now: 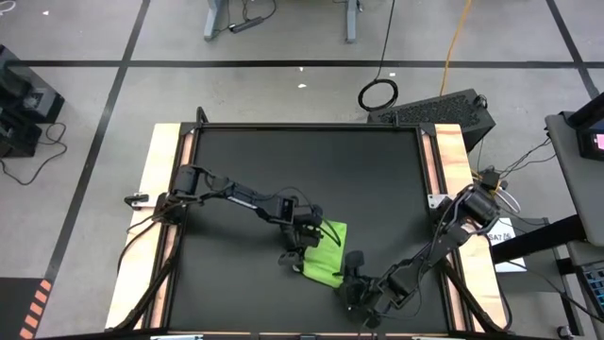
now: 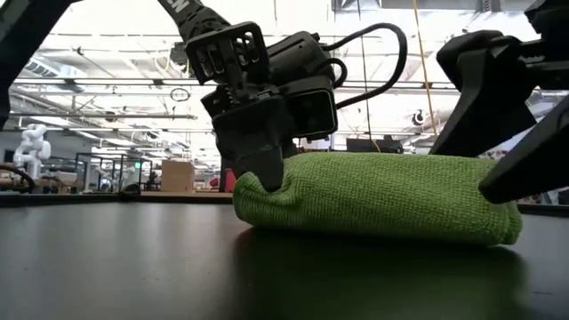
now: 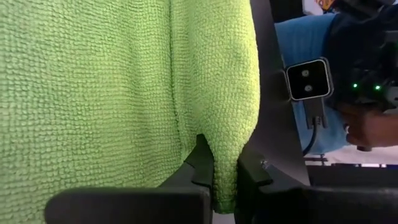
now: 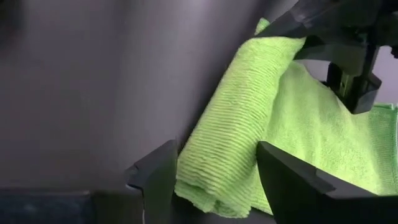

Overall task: Roll towel into tight, uniform cylinder
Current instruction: Roll the green towel

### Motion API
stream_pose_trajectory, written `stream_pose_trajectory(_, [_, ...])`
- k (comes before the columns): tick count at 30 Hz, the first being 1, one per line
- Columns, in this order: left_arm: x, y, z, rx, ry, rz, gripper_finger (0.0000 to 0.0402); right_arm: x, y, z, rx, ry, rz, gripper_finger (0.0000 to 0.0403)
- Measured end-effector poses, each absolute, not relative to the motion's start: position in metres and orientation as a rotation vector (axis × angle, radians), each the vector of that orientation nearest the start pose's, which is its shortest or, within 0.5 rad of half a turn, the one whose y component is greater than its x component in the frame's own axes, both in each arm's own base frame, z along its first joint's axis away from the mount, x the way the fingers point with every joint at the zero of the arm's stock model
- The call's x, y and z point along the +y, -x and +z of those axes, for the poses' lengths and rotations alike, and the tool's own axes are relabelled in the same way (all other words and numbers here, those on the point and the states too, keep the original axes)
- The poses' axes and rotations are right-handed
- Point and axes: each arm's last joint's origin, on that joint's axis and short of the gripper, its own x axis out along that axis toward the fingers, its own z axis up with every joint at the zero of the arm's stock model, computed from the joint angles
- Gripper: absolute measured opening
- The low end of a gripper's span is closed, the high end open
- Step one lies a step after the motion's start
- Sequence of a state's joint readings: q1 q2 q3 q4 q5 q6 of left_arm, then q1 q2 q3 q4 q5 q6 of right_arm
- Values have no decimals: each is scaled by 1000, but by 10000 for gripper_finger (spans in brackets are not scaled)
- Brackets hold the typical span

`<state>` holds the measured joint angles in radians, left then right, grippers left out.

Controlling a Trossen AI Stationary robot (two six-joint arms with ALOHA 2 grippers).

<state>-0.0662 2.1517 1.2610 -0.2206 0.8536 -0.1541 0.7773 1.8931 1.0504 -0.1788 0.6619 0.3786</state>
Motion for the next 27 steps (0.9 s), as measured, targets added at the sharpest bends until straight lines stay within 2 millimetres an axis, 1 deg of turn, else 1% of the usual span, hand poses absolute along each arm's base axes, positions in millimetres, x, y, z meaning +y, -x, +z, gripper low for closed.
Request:
stream_pose_trajectory(7, [-44, -402, 93, 1132, 593, -726, 23, 242, -267, 126, 755, 334, -56, 219])
stream_pose_trajectory(10, [-44, -401, 93, 1129, 578, -736, 23, 241, -267, 118, 770, 334, -89, 219])
stream_pose_trajectory(13, [-44, -401, 93, 1127, 575, -741, 23, 241, -267, 108, 786, 308, -122, 215])
stream_pose_trajectory(16, [-44, -401, 93, 1121, 563, -749, 23, 240, -269, 104, 783, 288, -138, 205])
stream_pose_trajectory(19, [-46, -400, 92, 1111, 523, -776, 23, 237, -273, 103, 788, 253, -151, 177])
stream_pose_trajectory(22, [-54, -398, 91, 1110, 457, -797, 29, 232, -278, 103, 811, 199, -152, 128])
stream_pose_trajectory(27, [-70, -393, 89, 1125, 295, -807, 82, 227, -283, 102, 849, 105, -147, 29])
